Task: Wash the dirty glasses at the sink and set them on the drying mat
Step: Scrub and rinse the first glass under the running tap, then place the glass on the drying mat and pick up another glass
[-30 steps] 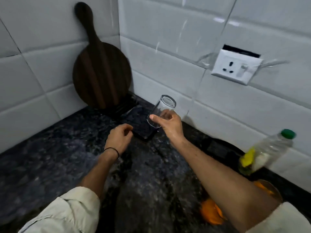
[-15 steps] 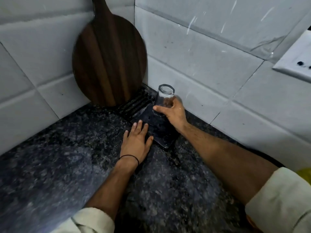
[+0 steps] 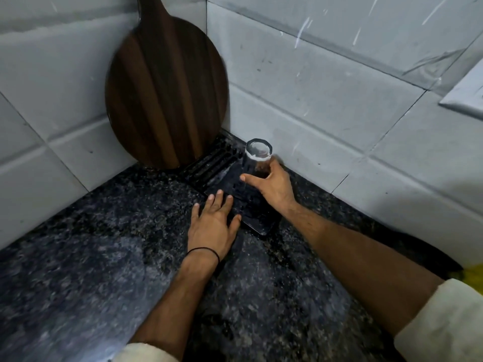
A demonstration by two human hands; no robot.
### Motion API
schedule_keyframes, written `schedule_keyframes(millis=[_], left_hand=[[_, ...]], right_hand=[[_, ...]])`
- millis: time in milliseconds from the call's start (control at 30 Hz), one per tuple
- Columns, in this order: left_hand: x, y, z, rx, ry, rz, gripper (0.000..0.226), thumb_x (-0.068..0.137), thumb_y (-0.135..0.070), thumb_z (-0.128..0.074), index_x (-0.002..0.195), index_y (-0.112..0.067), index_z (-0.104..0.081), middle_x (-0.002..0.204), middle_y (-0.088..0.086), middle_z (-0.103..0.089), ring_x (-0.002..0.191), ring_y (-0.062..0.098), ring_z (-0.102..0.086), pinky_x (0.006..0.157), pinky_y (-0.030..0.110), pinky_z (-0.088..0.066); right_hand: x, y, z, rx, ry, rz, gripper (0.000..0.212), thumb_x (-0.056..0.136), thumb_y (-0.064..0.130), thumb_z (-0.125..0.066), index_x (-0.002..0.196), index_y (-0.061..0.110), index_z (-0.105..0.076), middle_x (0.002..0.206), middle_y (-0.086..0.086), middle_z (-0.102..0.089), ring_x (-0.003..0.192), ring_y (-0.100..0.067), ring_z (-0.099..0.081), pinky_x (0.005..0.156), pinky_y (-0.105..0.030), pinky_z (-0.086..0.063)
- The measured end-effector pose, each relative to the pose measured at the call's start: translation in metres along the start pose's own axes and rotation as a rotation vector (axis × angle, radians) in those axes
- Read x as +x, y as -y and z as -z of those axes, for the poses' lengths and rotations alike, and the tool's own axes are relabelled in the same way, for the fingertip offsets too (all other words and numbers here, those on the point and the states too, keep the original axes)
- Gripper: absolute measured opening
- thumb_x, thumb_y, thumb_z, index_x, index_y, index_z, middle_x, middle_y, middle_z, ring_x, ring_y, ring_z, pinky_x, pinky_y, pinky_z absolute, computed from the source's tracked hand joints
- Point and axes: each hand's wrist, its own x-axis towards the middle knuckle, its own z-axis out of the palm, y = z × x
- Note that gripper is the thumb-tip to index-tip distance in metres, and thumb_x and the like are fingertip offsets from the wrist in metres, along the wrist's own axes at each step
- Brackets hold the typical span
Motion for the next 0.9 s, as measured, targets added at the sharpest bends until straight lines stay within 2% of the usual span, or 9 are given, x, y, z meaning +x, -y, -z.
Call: schedule_keyframes(millis=[133,233,333,400,500,567,667,800,900], left_hand=[[-0.001,-0.002,0.004,-0.005,0.017,0.013,0.058,0.103,-0.049,-0.033,0.156,-0.03,-0.021,0.166,-0.005,-0.008,0.153,0.015,-0.004,0.123,0.045,-0.001],[-0.006,-0.002,0.006,-0.05,0.042,0.014,0.058,0.103,-0.048,-0.035,0.156,-0.031,-0.019,0.166,-0.006,-0.005,0.153,0.014,-0.002,0.122,0.044,-0.001],[-0.003,-0.002,0.014,-0.075,0.129,0.007,0.061,0.102,-0.042,-0.042,0.157,-0.028,-0.018,0.166,-0.004,-0.002,0.153,0.017,0.0,0.122,0.044,-0.006],[0.0,-0.006,0.025,-0.085,0.186,0.013,0.062,0.101,-0.037,-0.047,0.156,-0.025,-0.022,0.166,0.001,-0.005,0.153,0.02,-0.004,0.122,0.043,-0.012],[-0.006,-0.018,0.036,-0.108,0.122,0.042,0.055,0.097,-0.034,-0.051,0.149,-0.02,-0.04,0.161,0.011,-0.025,0.147,0.027,-0.025,0.118,0.04,-0.025],[-0.021,-0.035,0.041,-0.124,0.028,0.075,0.05,0.095,-0.033,-0.053,0.143,-0.019,-0.05,0.155,0.011,-0.037,0.142,0.027,-0.033,0.118,0.042,-0.024],[-0.052,-0.068,0.045,-0.234,-0.054,0.109,0.044,0.094,-0.032,-0.055,0.136,-0.018,-0.056,0.148,0.01,-0.046,0.138,0.026,-0.039,0.117,0.044,-0.024],[-0.108,-0.11,0.036,-0.461,-0.025,0.074,0.033,0.094,-0.029,-0.058,0.123,-0.016,-0.065,0.119,0.008,-0.067,0.107,0.027,-0.062,0.093,0.038,-0.05],[-0.152,-0.135,0.016,-0.525,0.022,0.019,0.023,0.094,-0.026,-0.059,0.11,-0.016,-0.071,0.105,0.004,-0.072,0.097,0.019,-0.064,0.08,0.025,-0.048]], right_hand=[[0.0,0.001,0.003,-0.06,0.047,-0.03,0.07,0.071,0.046,-0.086,0.126,0.016,-0.055,0.119,0.004,-0.065,0.108,-0.013,-0.06,0.086,-0.025,-0.046],[-0.008,0.006,0.013,-0.057,0.061,-0.063,0.072,0.073,0.038,-0.086,0.133,0.015,-0.054,0.125,0.005,-0.061,0.115,-0.012,-0.056,0.09,-0.022,-0.041],[-0.022,0.011,0.032,-0.008,0.051,-0.045,0.075,0.075,0.029,-0.086,0.14,0.015,-0.051,0.132,0.003,-0.059,0.12,-0.01,-0.053,0.097,-0.021,-0.039],[-0.035,0.013,0.048,0.018,0.03,-0.043,0.072,0.077,0.029,-0.085,0.139,0.014,-0.054,0.133,0.001,-0.06,0.121,-0.013,-0.056,0.101,-0.027,-0.043],[-0.063,0.018,0.077,0.07,-0.001,-0.032,0.045,0.079,0.025,-0.084,0.118,0.014,-0.065,0.111,0.0,-0.07,0.103,-0.015,-0.065,0.093,-0.032,-0.052],[-0.087,0.022,0.097,0.109,0.009,-0.024,0.028,0.081,0.018,-0.081,0.106,0.013,-0.068,0.096,-0.002,-0.071,0.089,-0.013,-0.067,0.085,-0.028,-0.054],[-0.128,0.028,0.129,0.088,0.038,0.002,0.016,0.084,0.012,-0.077,0.099,0.013,-0.071,0.091,-0.004,-0.071,0.079,-0.007,-0.064,0.079,-0.023,-0.051],[-0.193,0.033,0.175,-0.018,0.034,0.035,0.01,0.089,0.01,-0.072,0.099,0.01,-0.073,0.086,0.0,-0.067,0.071,-0.003,-0.058,0.071,-0.015,-0.046],[-0.246,0.026,0.214,-0.095,0.007,0.049,0.006,0.091,0.013,-0.07,0.096,0.013,-0.074,0.08,0.002,-0.067,0.068,-0.005,-0.055,0.066,-0.016,-0.044]])
